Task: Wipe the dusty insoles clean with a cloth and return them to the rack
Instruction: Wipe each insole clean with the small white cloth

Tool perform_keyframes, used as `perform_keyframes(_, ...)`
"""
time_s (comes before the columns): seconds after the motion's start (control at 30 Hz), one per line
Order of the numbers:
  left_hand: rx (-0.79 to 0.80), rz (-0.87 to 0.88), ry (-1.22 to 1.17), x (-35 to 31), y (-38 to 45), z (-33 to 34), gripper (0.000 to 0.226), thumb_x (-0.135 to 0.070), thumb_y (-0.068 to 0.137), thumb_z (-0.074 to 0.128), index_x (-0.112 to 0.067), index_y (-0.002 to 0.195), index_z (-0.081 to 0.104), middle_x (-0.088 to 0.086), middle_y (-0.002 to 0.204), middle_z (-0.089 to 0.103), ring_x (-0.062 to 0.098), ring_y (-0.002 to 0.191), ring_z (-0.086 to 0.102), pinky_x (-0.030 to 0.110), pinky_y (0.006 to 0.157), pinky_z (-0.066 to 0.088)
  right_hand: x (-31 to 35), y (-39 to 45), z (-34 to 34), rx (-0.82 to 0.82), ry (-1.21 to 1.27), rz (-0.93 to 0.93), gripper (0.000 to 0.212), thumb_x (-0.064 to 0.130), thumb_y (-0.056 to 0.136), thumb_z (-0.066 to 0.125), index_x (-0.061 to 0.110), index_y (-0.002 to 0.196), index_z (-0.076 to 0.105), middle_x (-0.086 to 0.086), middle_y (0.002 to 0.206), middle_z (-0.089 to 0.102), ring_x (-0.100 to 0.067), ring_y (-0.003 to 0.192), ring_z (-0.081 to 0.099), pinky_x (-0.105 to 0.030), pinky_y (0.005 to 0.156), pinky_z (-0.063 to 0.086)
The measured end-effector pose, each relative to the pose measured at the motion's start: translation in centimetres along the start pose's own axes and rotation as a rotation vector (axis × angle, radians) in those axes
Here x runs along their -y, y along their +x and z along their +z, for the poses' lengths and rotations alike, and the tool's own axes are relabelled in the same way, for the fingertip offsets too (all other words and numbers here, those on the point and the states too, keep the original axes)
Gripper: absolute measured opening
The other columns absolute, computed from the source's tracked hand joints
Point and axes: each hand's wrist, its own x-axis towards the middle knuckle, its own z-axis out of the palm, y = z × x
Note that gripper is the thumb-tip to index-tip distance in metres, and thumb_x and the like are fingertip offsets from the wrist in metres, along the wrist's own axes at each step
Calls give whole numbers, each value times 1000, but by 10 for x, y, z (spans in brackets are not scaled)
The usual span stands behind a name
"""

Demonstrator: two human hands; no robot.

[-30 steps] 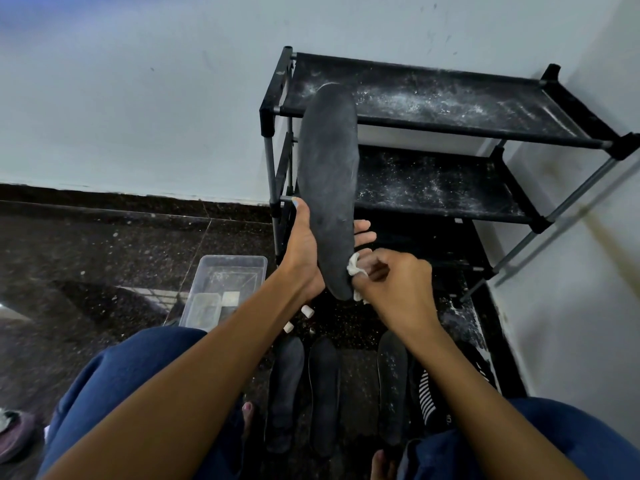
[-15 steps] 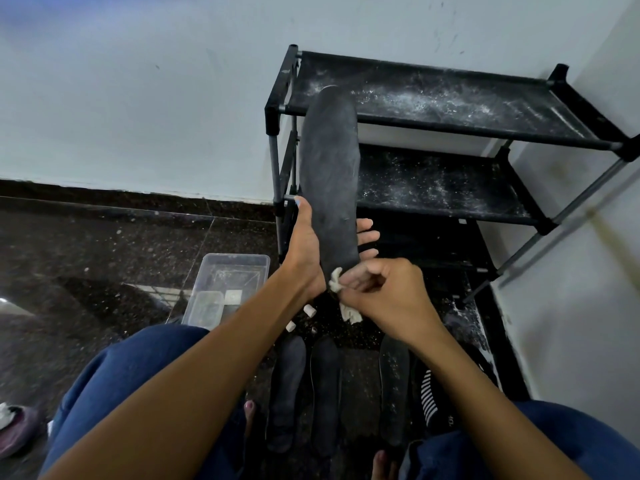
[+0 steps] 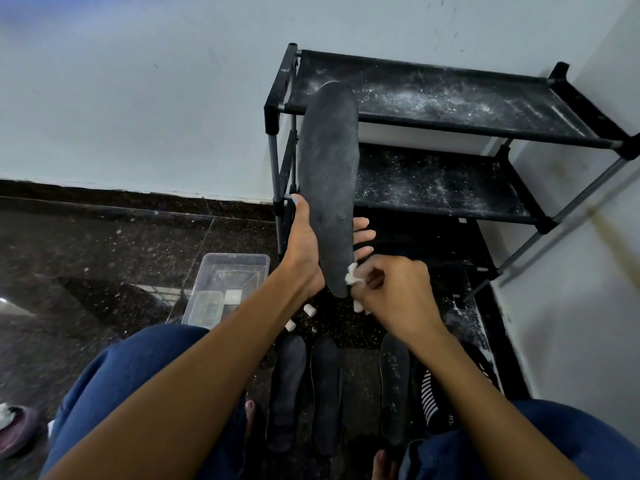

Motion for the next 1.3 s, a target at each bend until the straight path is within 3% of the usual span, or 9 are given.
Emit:
perform_keyframes(0.1, 1, -4, -7, -1, 0, 0, 88, -72, 88, 11, 1, 99, 61, 13, 83, 71, 28, 85, 66, 46, 86, 49, 7, -5, -3, 195, 268, 31, 15, 3, 68, 78, 17, 73, 73, 6, 65, 68, 0, 59, 62, -10, 60, 48)
perform_keyframes(0.27, -10, -11, -5, -1, -3, 2, 88, -70, 89, 12, 2, 92, 62, 16, 89, 69, 31, 90, 64, 46, 87, 48, -4, 3, -5, -30, 4, 63, 7, 13, 71, 75, 18, 76, 72, 15, 63, 63, 2, 57, 60, -4, 58, 44)
perform_keyframes(0.43, -13, -22, -6, 0, -2, 2, 88, -71, 89, 13, 3, 91, 62, 15, 86, 70, 30, 89, 64, 47, 88, 48, 4, -1, -5, 254, 399, 123, 17, 1, 69, 77, 17, 71, 73, 1, 67, 70, -7, 63, 64, -24, 67, 56)
perform_keyframes(0.6, -21, -11, -8, 1, 0, 0, 86, -70, 89, 11, -1, 90, 62, 15, 83, 71, 31, 90, 64, 48, 90, 46, -5, 6, -1, -23, 64, 57, 10, 12, 70, 77, 20, 74, 71, 10, 67, 68, -2, 61, 64, -17, 63, 53)
perform_keyframes(0.73, -12, -12, 0, 3, 5, -5, 92, -72, 88, 11, 4, 96, 62, 16, 87, 72, 31, 92, 66, 49, 91, 48, 2, 3, -4, 265, 425, 134, 15, 2, 70, 77, 15, 72, 73, 4, 64, 68, -8, 60, 63, -21, 62, 53)
perform_keyframes(0.9, -23, -1, 3, 5, 7, -6, 89, -71, 89, 12, 2, 99, 62, 18, 90, 71, 33, 93, 66, 50, 91, 48, -7, 8, -3, -40, 136, 81, 13, 9, 69, 77, 21, 71, 72, 12, 63, 66, 1, 60, 62, -9, 60, 48)
perform_keyframes(1.03, -28, -25, 19, 6, 9, -8, 95, -74, 88, 11, 6, 101, 62, 23, 102, 68, 33, 97, 66, 48, 90, 50, -1, 4, -3, 250, 452, 140, 18, 0, 70, 77, 17, 71, 73, 4, 65, 69, -5, 61, 63, -19, 63, 52)
perform_keyframes(1.2, -34, -35, 6, 2, 8, -4, 97, -74, 86, 12, 7, 110, 60, 25, 102, 67, 34, 95, 64, 47, 90, 48, -9, 10, -1, -64, 117, 79, 10, 11, 69, 76, 18, 73, 72, 12, 64, 66, 0, 59, 62, -12, 60, 49)
perform_keyframes(1.3, -40, -24, -3, 2, 8, -7, 97, -75, 86, 12, 8, 99, 62, 23, 97, 68, 33, 94, 64, 47, 90, 49, -5, 6, -2, 205, 375, 139, 14, 7, 69, 79, 19, 70, 72, 1, 69, 70, -8, 65, 65, -24, 68, 55)
